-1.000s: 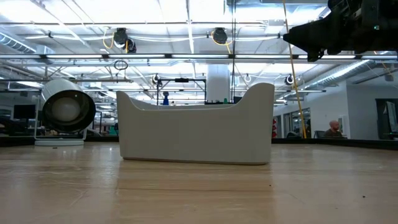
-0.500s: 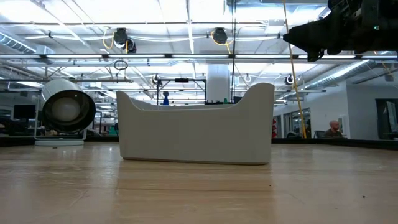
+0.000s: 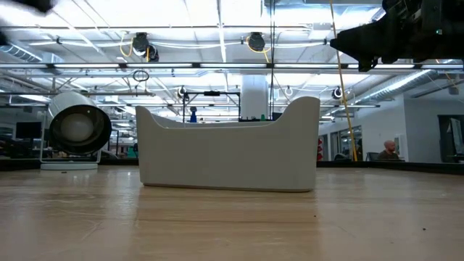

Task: Pick & Place food coloring
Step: Put the black food coloring bottle into the bin

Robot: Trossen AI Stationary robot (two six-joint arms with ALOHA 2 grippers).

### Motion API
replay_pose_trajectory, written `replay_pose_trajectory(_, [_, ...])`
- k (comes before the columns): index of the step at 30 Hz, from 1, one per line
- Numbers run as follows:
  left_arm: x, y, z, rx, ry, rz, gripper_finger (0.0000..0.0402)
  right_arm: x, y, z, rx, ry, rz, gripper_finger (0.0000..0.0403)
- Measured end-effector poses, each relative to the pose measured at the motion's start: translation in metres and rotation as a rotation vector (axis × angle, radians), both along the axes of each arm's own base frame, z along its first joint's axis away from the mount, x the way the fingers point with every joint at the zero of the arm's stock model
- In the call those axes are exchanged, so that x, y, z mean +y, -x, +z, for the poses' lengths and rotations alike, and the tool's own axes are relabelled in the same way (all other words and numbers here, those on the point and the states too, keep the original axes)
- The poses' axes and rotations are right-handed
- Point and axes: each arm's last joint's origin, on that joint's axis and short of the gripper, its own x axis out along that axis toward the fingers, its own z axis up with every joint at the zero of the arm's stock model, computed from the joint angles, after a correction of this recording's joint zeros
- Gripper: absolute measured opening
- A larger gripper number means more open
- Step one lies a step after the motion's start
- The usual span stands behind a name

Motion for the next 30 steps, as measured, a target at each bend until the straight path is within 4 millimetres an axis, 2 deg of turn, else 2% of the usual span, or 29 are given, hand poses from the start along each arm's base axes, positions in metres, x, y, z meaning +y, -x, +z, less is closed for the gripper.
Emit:
replay_pose_trajectory(7, [0.034,-0.051,0.068,-0.138,-0.190,-0.274,0.0053,0.000,0.000,0.000,0.000,0.000,0.000,0.0105])
replay_pose_trajectory(11, [0.068,-0.079,0.084,-0.163,-0.237,-0.401,0.0053,0.000,0.000,-0.001,0.009,0.001,0.000,0.0105])
replay_pose_trajectory(15, [0.106,-0.103,0.083,-0.190,-0.206,-0.476,0.0053,0.000,0.000,-0.001,0.011,0.001,0.000,0.0105])
replay_pose_trajectory(18, [0.128,-0.118,0.076,-0.190,-0.198,-0.536,0.0053,0.000,0.000,-0.002,0.022,0.003,0.000,0.0105])
replay_pose_trajectory(23, [0.148,-0.138,0.058,-0.171,-0.163,-0.623,0.0053,0.000,0.000,-0.003,0.033,0.005,0.000,0.0105])
replay_pose_trajectory(30, [0.162,-0.154,0.029,-0.081,-0.140,-0.628,0.0053,0.000,0.000,-0.004,0.043,0.003,0.000,0.0105])
